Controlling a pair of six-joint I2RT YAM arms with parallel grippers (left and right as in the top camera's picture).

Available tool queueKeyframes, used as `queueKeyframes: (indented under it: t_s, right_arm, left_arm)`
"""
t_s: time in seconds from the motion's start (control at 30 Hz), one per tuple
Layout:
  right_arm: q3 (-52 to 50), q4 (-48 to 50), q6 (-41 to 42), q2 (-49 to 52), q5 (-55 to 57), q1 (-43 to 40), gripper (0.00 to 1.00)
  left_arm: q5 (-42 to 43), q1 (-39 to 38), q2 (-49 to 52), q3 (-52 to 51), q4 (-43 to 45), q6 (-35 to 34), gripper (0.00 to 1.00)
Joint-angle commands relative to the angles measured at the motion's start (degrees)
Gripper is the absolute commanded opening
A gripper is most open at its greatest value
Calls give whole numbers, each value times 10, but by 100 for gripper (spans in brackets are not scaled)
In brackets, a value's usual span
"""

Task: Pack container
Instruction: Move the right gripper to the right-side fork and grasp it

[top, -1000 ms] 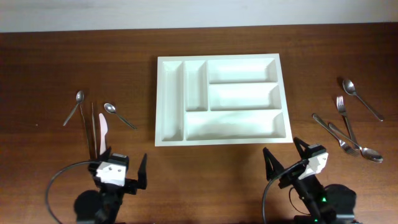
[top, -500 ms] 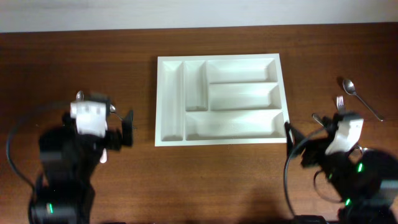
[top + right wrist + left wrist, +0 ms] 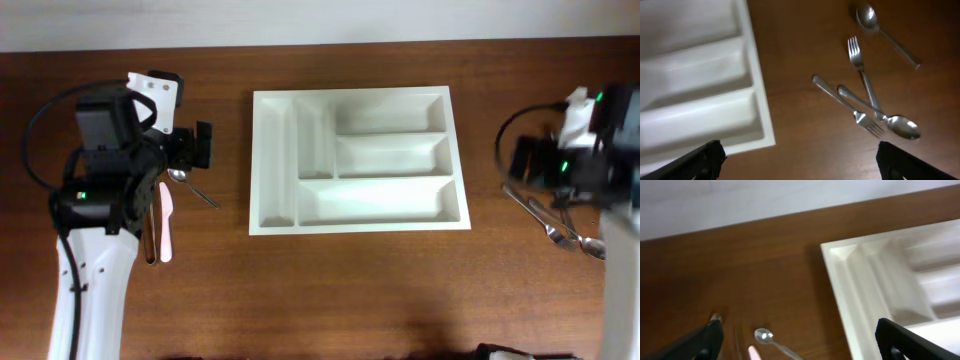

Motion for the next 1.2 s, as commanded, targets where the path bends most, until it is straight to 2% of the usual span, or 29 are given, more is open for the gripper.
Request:
queueKeyframes:
  t_s: [0.0,0.13,0.37,0.43,0.57,0.73,0.83,0.9,0.93,1.17]
  right_arm:
    - [23,-2,-5,78,-63,-49,99]
    - [23,17,11,164,-73,-99,99]
    - [23,97,145,260,-96,-169,99]
    - [23,119,143,273,-118,-177,99]
    - [23,162,53,290,-96,-180,99]
    - [23,233,-138,295,-90,-170,100]
    - [23,240,-212,295,-80,-169,95]
    - [23,233,-223,299,-48,-170,82]
    - [22,231,-223,301,-38,-170,80]
    - [20,175,-222,348,-12,-169,78]
  left_arm:
    - [-80,-1,15,15,2,9,99]
    - [-98,-1,30,14,-11,9,99]
    - [-98,-1,47,14,-40,9,99]
    - [-98,-1,48,14,-40,9,99]
    - [-98,-1,48,14,-40,9,99]
    - [-98,-1,48,14,-40,9,99]
    - [-98,-1,48,14,-40,9,99]
    - [-98,-1,48,14,-40,9,99]
    - [-98,-1,48,14,-40,9,99]
    - [-98,-1,48,14,-40,9,99]
